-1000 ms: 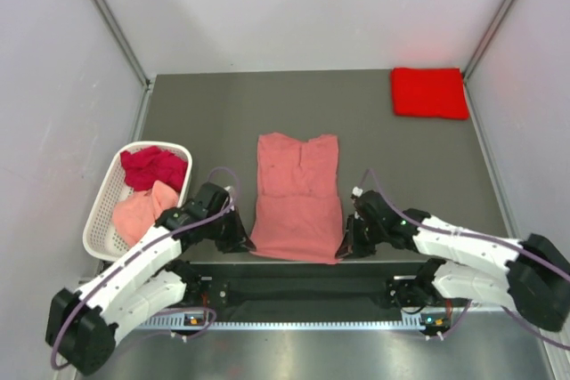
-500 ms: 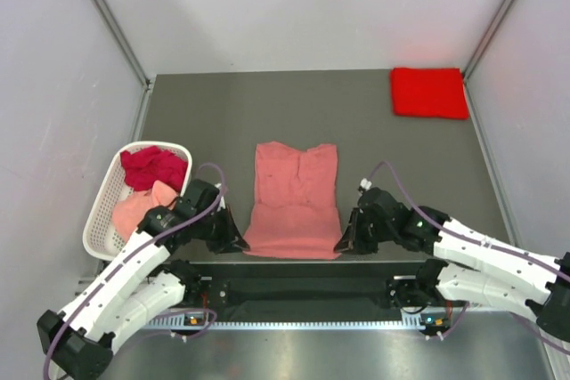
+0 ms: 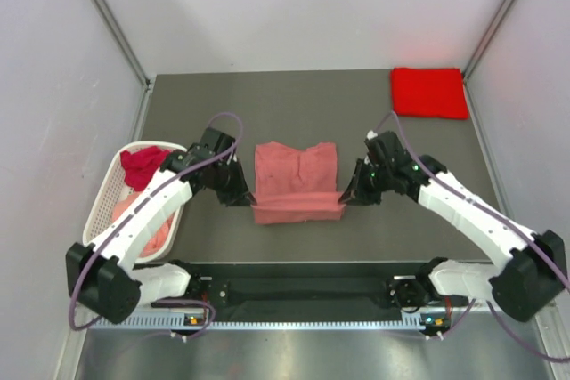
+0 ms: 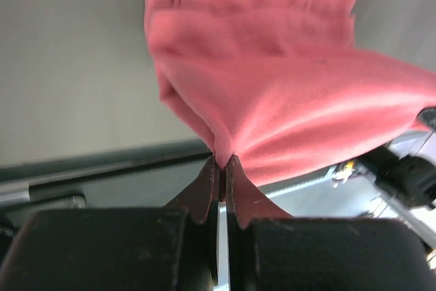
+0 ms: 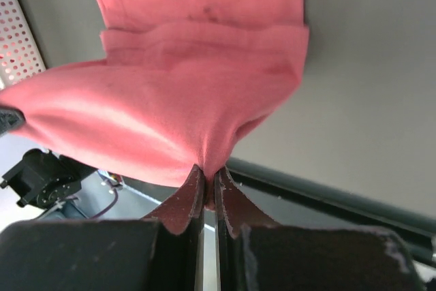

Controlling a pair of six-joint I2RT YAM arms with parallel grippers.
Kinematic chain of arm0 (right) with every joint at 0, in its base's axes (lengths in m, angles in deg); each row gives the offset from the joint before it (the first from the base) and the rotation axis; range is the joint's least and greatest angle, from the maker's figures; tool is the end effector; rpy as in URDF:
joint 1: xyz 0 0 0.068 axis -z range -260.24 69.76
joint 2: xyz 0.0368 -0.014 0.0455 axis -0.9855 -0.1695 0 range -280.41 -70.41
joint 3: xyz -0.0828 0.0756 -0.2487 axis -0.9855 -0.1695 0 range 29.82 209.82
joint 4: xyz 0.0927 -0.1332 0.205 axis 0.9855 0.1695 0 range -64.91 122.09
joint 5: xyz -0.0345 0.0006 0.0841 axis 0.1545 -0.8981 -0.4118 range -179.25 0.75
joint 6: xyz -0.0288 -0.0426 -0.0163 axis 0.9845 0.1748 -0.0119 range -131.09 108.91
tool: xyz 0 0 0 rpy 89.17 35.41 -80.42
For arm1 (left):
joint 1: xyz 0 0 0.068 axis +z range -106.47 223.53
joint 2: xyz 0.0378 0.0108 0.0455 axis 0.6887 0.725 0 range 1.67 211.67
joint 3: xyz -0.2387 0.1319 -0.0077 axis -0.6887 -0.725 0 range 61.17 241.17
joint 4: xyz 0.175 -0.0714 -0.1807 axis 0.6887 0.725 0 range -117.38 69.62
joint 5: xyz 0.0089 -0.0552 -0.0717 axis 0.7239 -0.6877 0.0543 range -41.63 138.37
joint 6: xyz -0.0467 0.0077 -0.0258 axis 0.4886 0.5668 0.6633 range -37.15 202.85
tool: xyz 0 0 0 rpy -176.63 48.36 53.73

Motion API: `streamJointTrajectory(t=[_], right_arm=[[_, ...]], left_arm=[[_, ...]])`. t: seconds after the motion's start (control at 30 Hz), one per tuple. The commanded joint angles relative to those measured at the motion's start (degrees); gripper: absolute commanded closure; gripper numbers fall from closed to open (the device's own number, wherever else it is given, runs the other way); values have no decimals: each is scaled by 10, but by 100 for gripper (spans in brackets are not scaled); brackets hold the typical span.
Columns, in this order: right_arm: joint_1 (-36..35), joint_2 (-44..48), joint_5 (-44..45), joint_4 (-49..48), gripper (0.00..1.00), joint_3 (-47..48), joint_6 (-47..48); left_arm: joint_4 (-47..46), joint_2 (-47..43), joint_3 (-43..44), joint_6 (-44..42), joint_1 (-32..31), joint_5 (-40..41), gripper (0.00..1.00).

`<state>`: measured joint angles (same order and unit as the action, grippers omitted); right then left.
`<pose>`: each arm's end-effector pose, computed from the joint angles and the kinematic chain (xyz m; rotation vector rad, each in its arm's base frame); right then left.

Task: Fold and stack the t-shirts
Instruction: Fold the tshirt

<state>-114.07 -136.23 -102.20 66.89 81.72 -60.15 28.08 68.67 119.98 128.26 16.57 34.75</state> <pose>0.1828 0.1321 0.2639 0.2671 2.7192 0.7895 0.1888 -0.1055 0.2837 -0.3761 2.8101 -0.6651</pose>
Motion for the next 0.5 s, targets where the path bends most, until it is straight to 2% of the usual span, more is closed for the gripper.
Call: streamJointTrajectory(t=[0.0,0.13,0.47], right_arm=[[42,-54,-21,33,100,71,98],[74,-124,-52,42,100,130,141],[145,-283,-110,73,100,268,213]], left_arm=[[-28,50,47,-42,38,11,100],[-41,114,89,-66,82,-3,100],[-46,272,225,-98,116,-21,100]])
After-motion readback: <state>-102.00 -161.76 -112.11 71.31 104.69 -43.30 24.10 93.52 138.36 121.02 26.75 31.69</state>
